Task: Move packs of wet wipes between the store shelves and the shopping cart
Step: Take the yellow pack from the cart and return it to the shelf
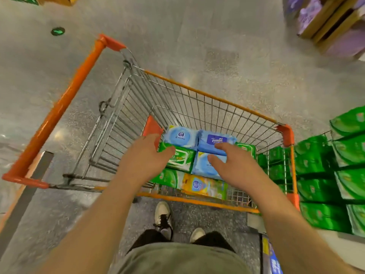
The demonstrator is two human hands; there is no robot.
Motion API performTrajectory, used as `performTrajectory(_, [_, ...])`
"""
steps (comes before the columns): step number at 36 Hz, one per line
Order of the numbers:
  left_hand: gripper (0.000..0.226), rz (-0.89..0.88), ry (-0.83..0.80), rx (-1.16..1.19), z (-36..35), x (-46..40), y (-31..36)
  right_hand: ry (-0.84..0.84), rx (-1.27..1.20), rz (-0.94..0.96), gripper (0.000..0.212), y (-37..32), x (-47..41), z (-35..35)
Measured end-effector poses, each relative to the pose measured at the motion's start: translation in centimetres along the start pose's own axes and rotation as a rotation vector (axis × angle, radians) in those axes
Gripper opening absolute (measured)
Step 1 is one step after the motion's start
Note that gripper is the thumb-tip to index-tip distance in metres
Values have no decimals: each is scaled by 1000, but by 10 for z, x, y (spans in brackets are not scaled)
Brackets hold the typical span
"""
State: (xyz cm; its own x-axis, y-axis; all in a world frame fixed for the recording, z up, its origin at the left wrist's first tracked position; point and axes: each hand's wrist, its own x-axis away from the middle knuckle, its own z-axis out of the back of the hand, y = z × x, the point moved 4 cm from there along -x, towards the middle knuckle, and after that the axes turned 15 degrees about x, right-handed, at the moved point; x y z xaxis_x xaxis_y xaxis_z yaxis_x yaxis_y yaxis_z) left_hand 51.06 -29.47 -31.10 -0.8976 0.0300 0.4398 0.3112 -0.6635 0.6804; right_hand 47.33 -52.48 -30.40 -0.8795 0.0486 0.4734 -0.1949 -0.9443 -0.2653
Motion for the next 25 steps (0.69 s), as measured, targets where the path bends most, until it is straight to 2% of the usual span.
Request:
performTrajectory(2, [46, -4, -38, 2, -4, -14, 1, -17, -29, -23, 56, 1, -6, -4])
performTrajectory(7, [69, 24, -95, 17, -17, -40, 3, -84, -67, -89, 55, 18, -22, -14])
performTrajectory(12, [64, 97, -137, 65, -45, -67, -5, -104, -123, -161, 52, 50, -48, -31])
performTrajectory(17, [53, 307, -256, 134, -99, -92, -32, -144, -333, -362, 42, 97, -82, -64])
performTrajectory(21, [43, 406, -404, 40, -150, -108, -54, -271, -365, -479, 36, 134, -102, -105])
performTrajectory(25, [42, 425, -521, -95, -192, -122, -72, -501, -303, -488, 16, 161, -116, -153])
